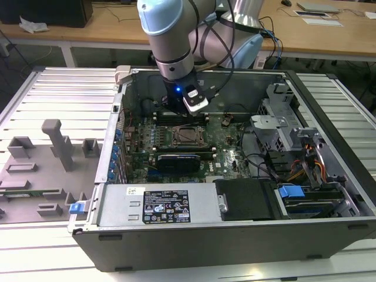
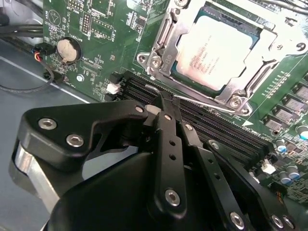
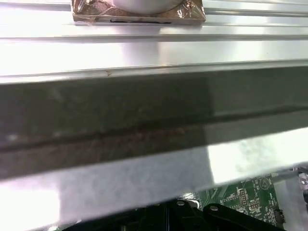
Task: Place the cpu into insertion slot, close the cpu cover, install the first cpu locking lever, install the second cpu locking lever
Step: 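Install the first cpu locking lever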
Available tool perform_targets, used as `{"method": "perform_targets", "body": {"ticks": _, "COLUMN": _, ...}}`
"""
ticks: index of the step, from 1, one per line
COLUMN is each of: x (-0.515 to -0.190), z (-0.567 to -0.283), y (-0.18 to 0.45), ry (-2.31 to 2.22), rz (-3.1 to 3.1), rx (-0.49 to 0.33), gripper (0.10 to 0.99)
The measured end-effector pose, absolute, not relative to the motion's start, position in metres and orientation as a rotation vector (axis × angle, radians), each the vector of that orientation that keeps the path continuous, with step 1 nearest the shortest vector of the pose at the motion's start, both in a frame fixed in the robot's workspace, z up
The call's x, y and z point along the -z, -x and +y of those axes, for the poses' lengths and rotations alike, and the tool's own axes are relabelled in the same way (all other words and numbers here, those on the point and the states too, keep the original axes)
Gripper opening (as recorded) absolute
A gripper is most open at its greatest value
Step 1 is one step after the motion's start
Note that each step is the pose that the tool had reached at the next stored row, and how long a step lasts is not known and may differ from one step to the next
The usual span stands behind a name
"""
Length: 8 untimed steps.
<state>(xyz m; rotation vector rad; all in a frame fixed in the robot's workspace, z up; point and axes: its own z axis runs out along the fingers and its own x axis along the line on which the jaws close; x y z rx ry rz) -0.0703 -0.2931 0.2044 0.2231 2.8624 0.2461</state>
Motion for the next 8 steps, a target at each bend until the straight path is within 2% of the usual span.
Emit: {"method": "perform_targets", "body": {"ticks": 8, "x": -0.2013, "z": -0.2911, "y": 0.0711, "ry": -0.27, "rz": 2.856, "rx": -0.237, "gripper": 0.106}}
